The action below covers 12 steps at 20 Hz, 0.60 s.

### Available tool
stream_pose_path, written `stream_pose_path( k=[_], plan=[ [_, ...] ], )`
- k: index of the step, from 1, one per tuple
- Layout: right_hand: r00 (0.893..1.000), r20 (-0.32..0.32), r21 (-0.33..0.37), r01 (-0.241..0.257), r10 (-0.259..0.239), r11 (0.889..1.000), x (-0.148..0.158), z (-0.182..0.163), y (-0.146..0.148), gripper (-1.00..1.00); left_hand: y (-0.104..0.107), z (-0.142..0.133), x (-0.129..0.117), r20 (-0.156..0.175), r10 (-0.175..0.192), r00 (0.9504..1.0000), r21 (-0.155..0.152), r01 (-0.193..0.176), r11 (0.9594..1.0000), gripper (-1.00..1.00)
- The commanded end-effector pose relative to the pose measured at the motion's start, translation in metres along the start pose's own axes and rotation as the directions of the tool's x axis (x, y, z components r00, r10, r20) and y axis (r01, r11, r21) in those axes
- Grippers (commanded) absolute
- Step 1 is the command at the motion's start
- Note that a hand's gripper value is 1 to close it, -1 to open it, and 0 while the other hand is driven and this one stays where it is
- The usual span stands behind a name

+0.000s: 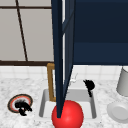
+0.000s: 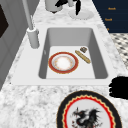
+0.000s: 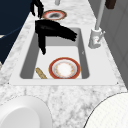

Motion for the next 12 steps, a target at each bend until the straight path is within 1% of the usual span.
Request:
stream_pose_path(
  k=[1,12],
  plan=[
    [0.999,-0.030,-0.045,-0.036,0.035,0.998,0.002,-0.028,-0.013,-1.00,0.000,0.000,0.000,0.000,0.000,1.0000,0.000,0.000,1.0000,0.00],
    [0.996,-0.073,-0.056,-0.060,0.055,0.997,0.022,-0.115,-0.048,-1.00,0.000,0.000,0.000,0.000,0.000,1.0000,0.000,0.000,1.0000,0.00]
  ],
)
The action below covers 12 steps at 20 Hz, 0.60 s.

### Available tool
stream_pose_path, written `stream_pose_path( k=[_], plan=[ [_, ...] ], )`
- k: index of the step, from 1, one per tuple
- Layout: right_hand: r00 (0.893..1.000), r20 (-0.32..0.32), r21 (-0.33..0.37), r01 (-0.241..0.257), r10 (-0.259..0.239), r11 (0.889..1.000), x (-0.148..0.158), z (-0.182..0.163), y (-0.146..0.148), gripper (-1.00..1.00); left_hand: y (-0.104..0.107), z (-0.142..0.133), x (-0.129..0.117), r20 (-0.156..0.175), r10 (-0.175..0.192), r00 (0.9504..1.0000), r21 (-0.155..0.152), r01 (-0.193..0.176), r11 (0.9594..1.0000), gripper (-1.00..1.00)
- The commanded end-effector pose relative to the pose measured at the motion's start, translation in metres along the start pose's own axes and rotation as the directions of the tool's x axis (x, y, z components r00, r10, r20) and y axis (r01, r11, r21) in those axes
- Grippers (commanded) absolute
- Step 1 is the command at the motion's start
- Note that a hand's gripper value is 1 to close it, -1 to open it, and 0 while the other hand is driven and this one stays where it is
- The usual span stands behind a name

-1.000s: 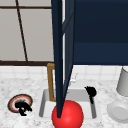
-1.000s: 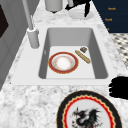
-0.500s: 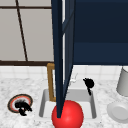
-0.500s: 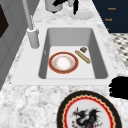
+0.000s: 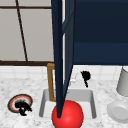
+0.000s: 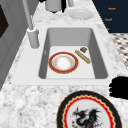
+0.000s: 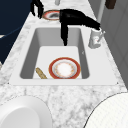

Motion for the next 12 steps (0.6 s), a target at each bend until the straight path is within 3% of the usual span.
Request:
stream_pose_path(
  k=[1,7,12],
  plan=[
    [0.999,-0.027,-0.009,-0.030,0.030,1.000,0.011,-0.030,-0.007,-1.00,0.000,0.000,0.000,0.000,0.000,1.0000,0.000,0.000,1.0000,0.00],
    [0.999,-0.026,0.006,-0.048,0.048,0.999,0.033,-0.073,-0.012,-1.00,0.000,0.000,0.000,0.000,0.000,1.0000,0.000,0.000,1.0000,0.00],
    [0.998,-0.015,0.078,-0.058,0.059,0.995,0.061,-0.093,0.008,-1.00,0.000,0.000,0.000,0.000,0.000,1.0000,0.000,0.000,1.0000,0.00]
  ],
)
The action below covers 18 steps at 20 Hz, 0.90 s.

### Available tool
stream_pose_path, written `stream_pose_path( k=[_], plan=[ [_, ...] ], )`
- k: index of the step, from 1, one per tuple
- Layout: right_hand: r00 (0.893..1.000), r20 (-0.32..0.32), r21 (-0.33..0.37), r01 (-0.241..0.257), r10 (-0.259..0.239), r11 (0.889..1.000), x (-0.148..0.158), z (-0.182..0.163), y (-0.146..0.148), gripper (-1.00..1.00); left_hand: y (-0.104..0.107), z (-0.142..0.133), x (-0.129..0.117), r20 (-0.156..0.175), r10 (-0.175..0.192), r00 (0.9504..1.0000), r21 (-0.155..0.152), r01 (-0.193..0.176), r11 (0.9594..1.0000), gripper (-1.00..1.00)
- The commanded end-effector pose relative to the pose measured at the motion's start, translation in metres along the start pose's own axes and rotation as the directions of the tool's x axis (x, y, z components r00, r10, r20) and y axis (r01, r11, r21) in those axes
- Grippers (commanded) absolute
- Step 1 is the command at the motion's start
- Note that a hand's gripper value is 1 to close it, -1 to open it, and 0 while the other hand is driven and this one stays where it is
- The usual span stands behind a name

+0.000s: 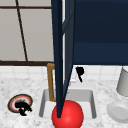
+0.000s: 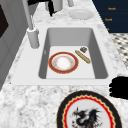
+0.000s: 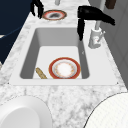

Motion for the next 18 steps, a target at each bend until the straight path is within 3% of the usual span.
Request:
stream_pose_path(
  k=[1,5,8,14,18],
  plan=[
    [0.999,0.006,0.094,-0.045,0.045,0.994,0.021,-0.013,0.012,-1.00,0.000,0.000,0.000,0.000,0.000,1.0000,0.000,0.000,1.0000,0.00],
    [0.998,0.005,0.151,-0.055,0.055,0.987,0.034,-0.025,0.023,-1.00,0.000,0.000,0.000,0.000,0.000,1.0000,0.000,0.000,1.0000,0.00],
    [1.000,-0.006,0.200,-0.015,0.016,0.980,0.031,-0.042,0.034,-1.00,0.000,0.000,0.000,0.000,0.000,1.0000,0.000,0.000,1.0000,0.00],
    [0.999,0.021,0.299,0.027,-0.034,0.954,0.018,-0.066,0.058,-1.00,0.000,0.000,0.000,0.000,0.000,1.0000,0.000,0.000,1.0000,0.00],
    [0.998,0.035,0.298,0.032,-0.045,0.954,0.010,-0.081,0.066,-1.00,0.000,0.000,0.000,0.000,0.000,1.0000,0.000,0.000,1.0000,0.00]
  ],
)
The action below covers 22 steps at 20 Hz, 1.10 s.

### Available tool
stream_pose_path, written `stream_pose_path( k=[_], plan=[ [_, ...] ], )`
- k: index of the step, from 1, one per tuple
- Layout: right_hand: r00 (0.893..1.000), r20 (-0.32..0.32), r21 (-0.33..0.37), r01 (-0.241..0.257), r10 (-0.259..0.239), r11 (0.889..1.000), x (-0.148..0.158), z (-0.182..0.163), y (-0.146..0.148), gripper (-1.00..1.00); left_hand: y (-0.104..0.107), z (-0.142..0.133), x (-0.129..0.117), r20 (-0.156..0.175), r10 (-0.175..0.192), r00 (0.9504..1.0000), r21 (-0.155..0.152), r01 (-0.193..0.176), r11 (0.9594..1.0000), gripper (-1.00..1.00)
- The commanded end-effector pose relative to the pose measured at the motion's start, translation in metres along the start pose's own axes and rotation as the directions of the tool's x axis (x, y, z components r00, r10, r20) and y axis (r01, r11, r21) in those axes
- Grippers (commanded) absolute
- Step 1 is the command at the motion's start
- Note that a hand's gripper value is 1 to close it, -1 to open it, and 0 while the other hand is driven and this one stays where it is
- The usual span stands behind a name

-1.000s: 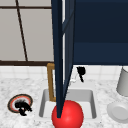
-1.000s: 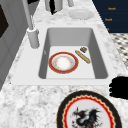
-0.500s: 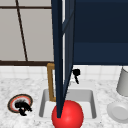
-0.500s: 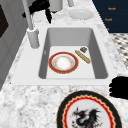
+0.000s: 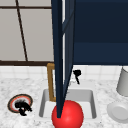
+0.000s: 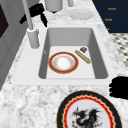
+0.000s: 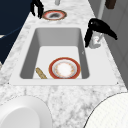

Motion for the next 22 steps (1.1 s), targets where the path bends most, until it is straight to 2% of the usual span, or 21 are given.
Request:
stream_pose_path(
  k=[1,5,6,8,14,16,18,19,20,22],
  plan=[
    [1.000,-0.001,0.091,0.013,-0.013,0.996,-0.015,-0.016,0.011,-1.00,0.000,0.000,0.000,0.000,0.000,1.0000,0.000,0.000,1.0000,0.00],
    [0.999,0.026,0.111,0.029,-0.032,0.993,-0.016,-0.022,0.009,-1.00,0.000,0.000,0.000,0.000,0.000,1.0000,0.000,0.000,1.0000,0.00],
    [0.999,0.032,0.115,0.033,-0.037,0.993,-0.016,-0.024,0.008,1.00,0.000,0.000,0.000,0.000,0.000,1.0000,0.000,0.000,1.0000,0.00],
    [0.999,0.040,0.109,0.022,-0.026,0.994,-0.013,-0.030,0.009,1.00,0.000,0.000,0.000,0.000,0.000,1.0000,0.000,0.000,1.0000,0.00],
    [0.998,0.042,0.074,0.038,-0.041,0.996,-0.012,-0.032,0.012,1.00,0.000,0.000,0.000,0.000,0.000,1.0000,0.000,0.000,1.0000,0.00],
    [0.999,0.045,0.068,0.004,-0.007,0.998,-0.012,-0.030,0.013,1.00,0.000,0.000,0.000,0.000,0.000,1.0000,0.000,0.000,1.0000,0.00],
    [1.000,0.007,0.045,-0.027,0.027,0.999,-0.012,-0.028,0.017,1.00,0.000,0.000,0.000,0.000,0.000,1.0000,0.000,0.000,1.0000,0.00],
    [0.999,0.009,0.040,-0.045,0.045,0.998,-0.011,-0.027,0.022,1.00,0.000,0.000,0.000,0.000,0.000,1.0000,0.000,0.000,1.0000,0.00],
    [0.999,0.017,0.032,-0.045,0.044,0.998,-0.015,-0.025,0.024,1.00,0.000,0.000,0.000,0.000,0.000,1.0000,0.000,0.000,1.0000,0.00],
    [0.999,0.010,-0.052,-0.040,0.041,0.998,-0.016,-0.016,0.030,1.00,0.000,0.000,0.000,0.000,0.000,1.0000,0.000,0.000,1.0000,0.00]
  ],
)
